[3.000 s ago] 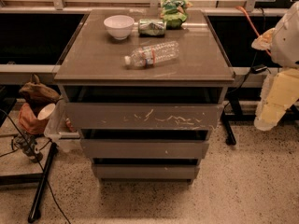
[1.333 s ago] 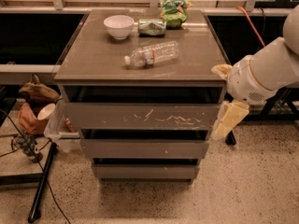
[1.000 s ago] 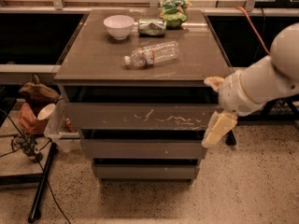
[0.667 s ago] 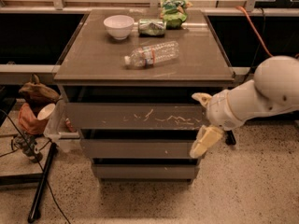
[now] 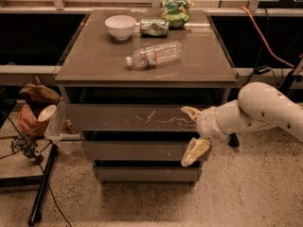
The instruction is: Open middle drawer
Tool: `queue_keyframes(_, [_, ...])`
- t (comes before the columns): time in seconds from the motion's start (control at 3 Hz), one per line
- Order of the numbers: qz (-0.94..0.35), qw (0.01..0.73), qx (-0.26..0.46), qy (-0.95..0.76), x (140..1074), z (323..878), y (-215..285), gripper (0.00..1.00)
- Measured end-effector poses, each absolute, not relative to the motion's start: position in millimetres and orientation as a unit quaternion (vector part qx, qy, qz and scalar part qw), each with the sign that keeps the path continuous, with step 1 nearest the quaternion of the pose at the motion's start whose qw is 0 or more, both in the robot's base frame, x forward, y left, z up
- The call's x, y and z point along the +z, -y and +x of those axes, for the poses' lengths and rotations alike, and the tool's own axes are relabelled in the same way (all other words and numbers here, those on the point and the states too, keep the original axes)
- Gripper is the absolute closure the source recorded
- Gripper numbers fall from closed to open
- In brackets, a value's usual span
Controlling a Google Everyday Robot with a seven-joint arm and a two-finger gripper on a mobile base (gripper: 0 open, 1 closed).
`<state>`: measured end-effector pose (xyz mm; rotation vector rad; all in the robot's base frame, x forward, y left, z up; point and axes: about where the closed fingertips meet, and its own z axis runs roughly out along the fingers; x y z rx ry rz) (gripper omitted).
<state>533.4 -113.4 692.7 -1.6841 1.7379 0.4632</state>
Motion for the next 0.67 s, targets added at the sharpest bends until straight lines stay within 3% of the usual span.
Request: queue_keyframes(0.67, [-0.559, 0.342, 0.239, -0.716, 586, 528, 90, 0.00])
